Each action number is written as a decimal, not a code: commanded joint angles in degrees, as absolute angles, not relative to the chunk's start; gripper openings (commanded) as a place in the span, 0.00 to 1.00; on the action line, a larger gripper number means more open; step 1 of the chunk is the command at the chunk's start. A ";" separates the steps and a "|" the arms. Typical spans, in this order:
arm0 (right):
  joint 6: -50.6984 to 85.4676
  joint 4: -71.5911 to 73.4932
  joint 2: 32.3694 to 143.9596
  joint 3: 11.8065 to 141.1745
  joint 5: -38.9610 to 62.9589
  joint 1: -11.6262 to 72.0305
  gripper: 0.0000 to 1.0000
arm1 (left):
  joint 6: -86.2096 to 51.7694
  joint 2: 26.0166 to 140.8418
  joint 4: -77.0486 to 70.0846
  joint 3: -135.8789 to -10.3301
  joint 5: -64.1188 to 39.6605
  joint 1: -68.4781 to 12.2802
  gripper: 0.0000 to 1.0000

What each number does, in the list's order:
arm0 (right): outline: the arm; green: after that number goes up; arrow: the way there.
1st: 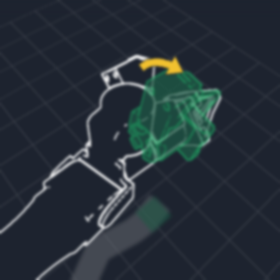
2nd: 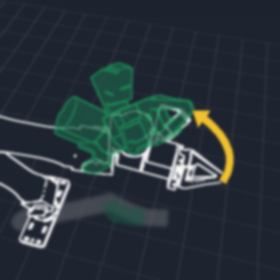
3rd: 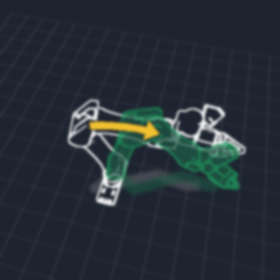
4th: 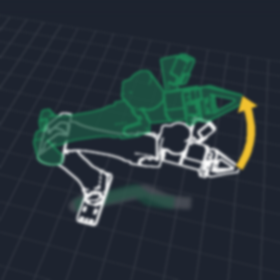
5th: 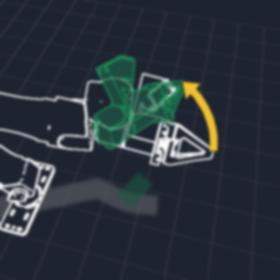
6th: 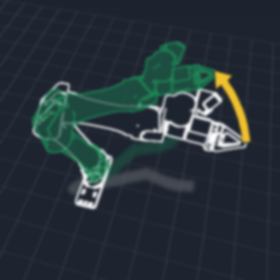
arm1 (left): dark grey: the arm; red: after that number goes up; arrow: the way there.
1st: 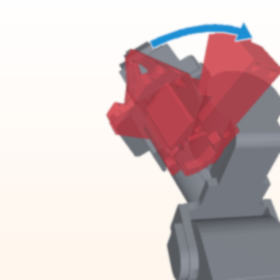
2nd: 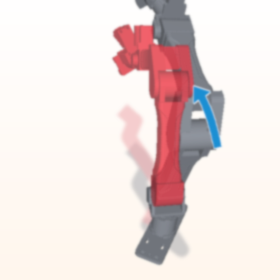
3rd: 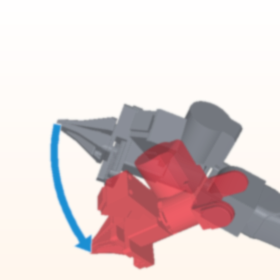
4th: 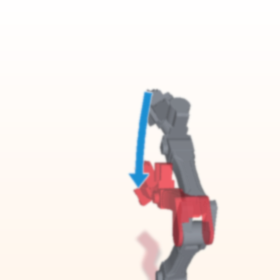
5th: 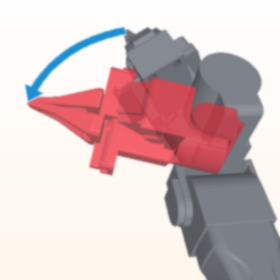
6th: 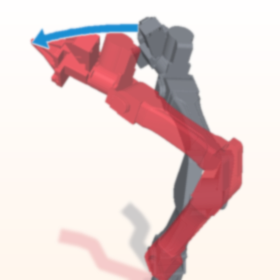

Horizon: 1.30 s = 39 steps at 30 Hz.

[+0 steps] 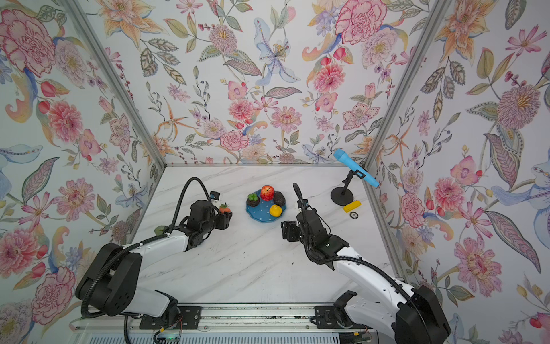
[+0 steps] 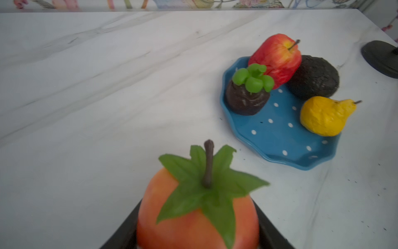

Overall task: Arrange fruit in a fruit bowl
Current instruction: Pick up the fruit from the middle-left of the table, then place the fruit in the fruit bowl.

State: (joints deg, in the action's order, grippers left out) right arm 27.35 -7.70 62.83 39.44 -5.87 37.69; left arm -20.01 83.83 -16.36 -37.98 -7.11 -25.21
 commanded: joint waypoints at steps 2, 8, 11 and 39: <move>29.96 -5.73 64.10 42.48 -2.91 37.53 0.76 | -13.71 80.65 -29.46 -33.40 -16.63 -30.88 0.51; 31.37 -4.16 65.21 44.26 -0.50 39.16 0.75 | -9.91 80.73 -38.06 -30.58 -22.65 -34.98 0.51; 31.34 -3.63 66.54 45.43 -0.01 40.81 0.75 | -8.89 81.19 -39.00 -30.54 -24.20 -36.07 0.51; 29.48 -4.13 72.51 51.51 7.66 44.05 0.29 | -0.98 83.49 -34.81 -33.26 -23.50 -42.00 0.52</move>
